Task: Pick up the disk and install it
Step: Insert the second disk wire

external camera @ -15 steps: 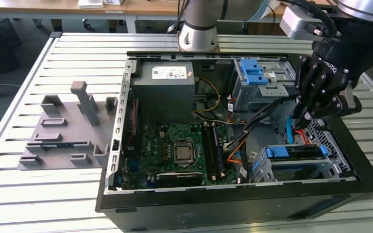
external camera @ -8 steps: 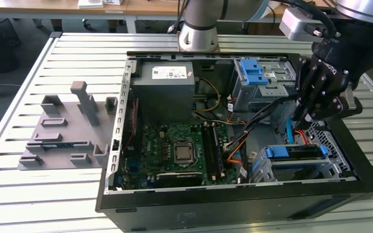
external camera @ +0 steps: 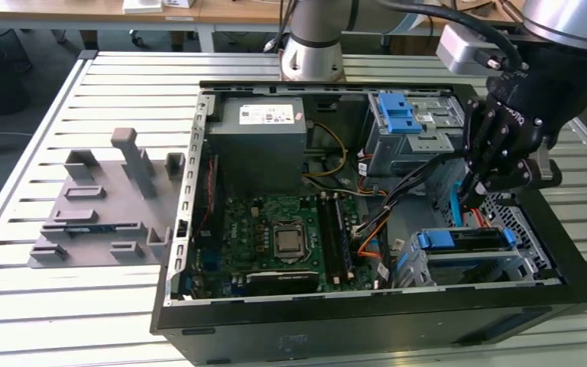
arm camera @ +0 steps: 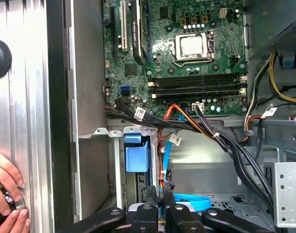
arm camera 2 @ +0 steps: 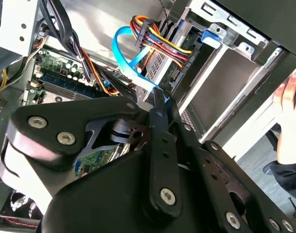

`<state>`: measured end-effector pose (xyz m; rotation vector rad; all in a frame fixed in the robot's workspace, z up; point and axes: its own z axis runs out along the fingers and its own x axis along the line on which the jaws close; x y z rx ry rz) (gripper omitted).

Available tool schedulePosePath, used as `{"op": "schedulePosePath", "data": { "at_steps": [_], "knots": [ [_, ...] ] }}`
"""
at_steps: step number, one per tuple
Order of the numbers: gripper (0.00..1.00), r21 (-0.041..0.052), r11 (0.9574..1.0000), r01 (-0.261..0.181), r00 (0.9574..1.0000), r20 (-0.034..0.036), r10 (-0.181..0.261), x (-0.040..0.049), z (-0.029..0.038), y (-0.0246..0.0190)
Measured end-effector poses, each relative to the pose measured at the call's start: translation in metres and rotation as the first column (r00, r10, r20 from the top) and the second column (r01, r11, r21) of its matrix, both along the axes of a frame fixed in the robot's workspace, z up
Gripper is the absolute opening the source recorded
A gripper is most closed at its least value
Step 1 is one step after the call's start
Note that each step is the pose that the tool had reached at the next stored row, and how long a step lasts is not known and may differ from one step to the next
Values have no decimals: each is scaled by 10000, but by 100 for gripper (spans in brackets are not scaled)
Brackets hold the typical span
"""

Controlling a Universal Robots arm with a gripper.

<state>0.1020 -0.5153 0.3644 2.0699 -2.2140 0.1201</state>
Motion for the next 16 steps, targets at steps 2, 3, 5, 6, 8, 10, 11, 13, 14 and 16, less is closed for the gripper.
{"op": "schedulePosePath", "data": {
  "at_steps": [2, 3, 5, 6, 8, 10, 11, 13, 14, 16],
  "knots": [
    [16, 42, 10000, 0, 10000, 0, 0, 2, -7, -1],
    [16, 133, 9999, 0, 10000, 0, 0, 3, -10, -3],
    [16, 322, 9995, 0, 10000, 0, 0, 3, -17, -12],
    [16, 406, 9992, 0, 10000, 0, 0, 4, -21, -21],
    [16, 458, 9990, 0, 10000, 0, 0, 4, -32, -44],
    [16, 471, 9989, 1, 10000, 0, -1, 3, -50, -72],
    [16, 492, 9988, 0, 10000, -1, 0, 4, -63, -94],
    [16, 566, 9984, 0, 10000, 0, 0, 3, -85, -142],
    [16, 621, 9981, 0, 10000, -1, 0, 3, -95, -161],
    [16, 782, 9969, 1, 10000, 0, -1, 4, -107, -181]
  ]
}}
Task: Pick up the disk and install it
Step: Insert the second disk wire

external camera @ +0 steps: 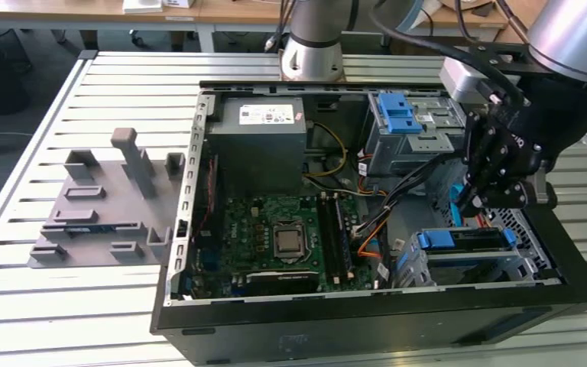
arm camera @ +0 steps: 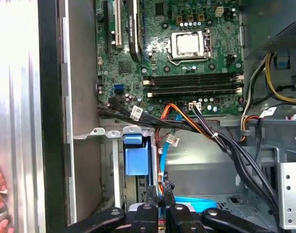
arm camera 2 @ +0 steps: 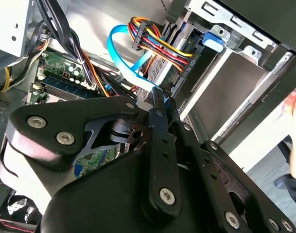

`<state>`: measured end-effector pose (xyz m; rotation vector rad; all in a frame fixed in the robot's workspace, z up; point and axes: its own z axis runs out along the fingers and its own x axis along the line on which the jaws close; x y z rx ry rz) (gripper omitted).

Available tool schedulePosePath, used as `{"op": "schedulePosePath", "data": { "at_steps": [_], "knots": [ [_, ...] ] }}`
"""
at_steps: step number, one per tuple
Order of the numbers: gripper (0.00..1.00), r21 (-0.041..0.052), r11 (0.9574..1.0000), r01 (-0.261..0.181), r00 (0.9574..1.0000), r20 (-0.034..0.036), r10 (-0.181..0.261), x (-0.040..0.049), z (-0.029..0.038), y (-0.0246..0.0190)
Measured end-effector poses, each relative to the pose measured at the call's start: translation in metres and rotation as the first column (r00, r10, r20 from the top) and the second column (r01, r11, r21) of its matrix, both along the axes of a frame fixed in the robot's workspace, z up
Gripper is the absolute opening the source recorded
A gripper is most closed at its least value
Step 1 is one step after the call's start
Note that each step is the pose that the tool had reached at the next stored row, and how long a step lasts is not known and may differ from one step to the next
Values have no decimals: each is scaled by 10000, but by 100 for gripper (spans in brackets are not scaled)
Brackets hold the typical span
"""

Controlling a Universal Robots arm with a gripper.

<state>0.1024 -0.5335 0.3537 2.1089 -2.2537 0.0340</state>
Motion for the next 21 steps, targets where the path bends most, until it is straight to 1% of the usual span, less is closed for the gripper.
{"op": "schedulePosePath", "data": {
  "at_steps": [4, 6, 8, 11, 13, 19, 21],
  "knots": [
    [16, 15, 10000, 4, 10000, -1, -4, 0, -6, 0],
    [16, 46, 10000, 35, 10000, -3, -35, 0, -18, -2],
    [16, 102, 9999, 99, 10000, -5, -99, 0, -31, -2],
    [16, 109, 9994, 322, 9995, -5, -322, 0, -51, -10],
    [16, 111, 9991, 414, 9991, -5, -414, 0, -60, -30],
    [16, 112, 9988, 471, 9989, -6, -471, 0, -84, -117],
    [16, 111, 9988, 471, 9989, -6, -471, 0, -90, -128]
  ]
}}
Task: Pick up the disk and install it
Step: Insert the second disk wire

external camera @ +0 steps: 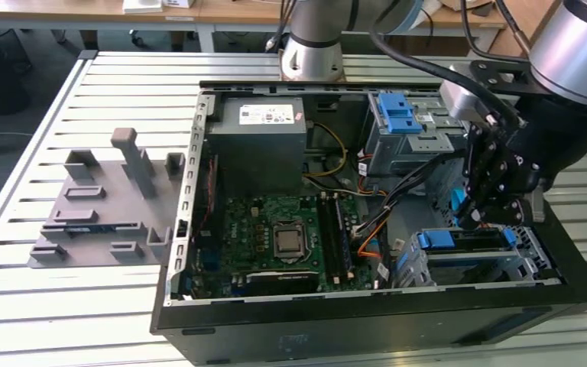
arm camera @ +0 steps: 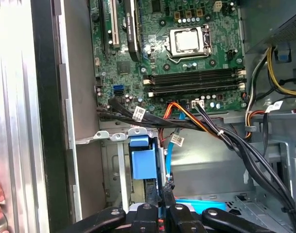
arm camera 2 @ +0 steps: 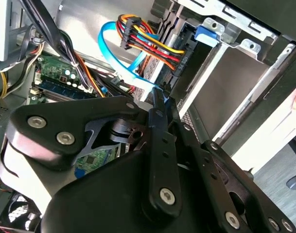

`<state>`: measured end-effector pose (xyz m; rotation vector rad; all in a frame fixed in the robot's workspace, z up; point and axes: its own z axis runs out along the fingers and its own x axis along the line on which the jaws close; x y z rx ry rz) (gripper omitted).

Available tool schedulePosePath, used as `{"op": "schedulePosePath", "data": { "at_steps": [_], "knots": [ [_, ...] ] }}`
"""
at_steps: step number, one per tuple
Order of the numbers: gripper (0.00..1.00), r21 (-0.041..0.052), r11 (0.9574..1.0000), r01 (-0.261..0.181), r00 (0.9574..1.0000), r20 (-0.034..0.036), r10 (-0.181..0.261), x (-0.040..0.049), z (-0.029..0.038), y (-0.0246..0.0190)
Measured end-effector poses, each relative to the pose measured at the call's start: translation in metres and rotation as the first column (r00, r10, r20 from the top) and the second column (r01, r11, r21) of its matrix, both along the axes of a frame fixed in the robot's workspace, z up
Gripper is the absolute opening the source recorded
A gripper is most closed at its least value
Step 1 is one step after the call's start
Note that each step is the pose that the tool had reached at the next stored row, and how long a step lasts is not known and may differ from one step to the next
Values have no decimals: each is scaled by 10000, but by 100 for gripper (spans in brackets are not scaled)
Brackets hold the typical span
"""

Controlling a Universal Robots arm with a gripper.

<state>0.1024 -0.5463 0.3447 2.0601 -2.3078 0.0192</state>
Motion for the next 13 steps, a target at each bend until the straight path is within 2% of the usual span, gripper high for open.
{"op": "schedulePosePath", "data": {
  "at_steps": [13],
  "knots": [
    [16, 0, 10000, 0, 10000, 1, 0, 27, -75, -4]
  ]
}}
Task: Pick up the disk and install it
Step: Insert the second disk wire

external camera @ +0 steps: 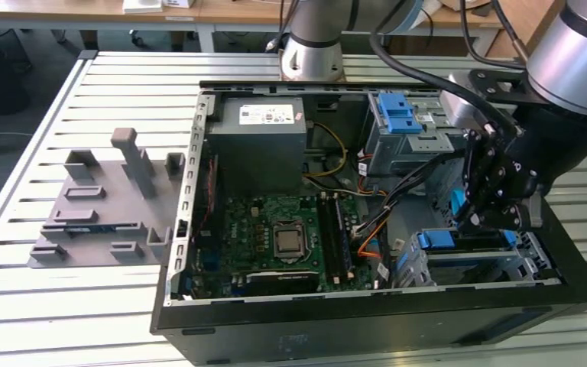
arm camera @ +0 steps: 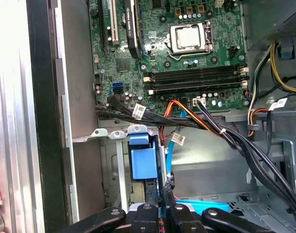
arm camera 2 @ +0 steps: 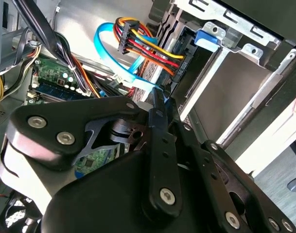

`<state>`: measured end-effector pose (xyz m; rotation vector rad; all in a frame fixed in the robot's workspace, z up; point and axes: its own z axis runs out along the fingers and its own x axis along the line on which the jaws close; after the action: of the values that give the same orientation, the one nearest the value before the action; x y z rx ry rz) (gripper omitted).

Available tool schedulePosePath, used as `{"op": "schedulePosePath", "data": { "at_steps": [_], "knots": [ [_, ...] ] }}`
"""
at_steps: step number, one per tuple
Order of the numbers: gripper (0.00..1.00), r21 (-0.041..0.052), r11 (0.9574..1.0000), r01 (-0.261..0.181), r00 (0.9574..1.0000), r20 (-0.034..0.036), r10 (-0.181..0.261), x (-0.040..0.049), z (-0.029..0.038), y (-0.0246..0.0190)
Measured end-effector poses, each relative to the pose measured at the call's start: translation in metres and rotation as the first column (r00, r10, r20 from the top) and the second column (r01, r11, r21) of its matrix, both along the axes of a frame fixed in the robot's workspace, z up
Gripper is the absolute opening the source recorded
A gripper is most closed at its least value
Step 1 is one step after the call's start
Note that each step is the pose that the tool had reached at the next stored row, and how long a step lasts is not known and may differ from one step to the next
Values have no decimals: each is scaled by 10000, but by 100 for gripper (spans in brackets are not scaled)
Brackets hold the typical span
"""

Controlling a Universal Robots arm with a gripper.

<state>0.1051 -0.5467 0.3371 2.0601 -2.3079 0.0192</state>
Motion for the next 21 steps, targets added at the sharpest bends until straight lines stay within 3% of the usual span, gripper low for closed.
{"op": "schedulePosePath", "data": {
  "at_steps": [12, 21],
  "knots": [
    [16, 2, 10000, 0, 10000, -1, 0, 23, -36, -7],
    [16, -1, 10000, 0, 10000, -14, 0, 27, -6, -7]
  ]
}}
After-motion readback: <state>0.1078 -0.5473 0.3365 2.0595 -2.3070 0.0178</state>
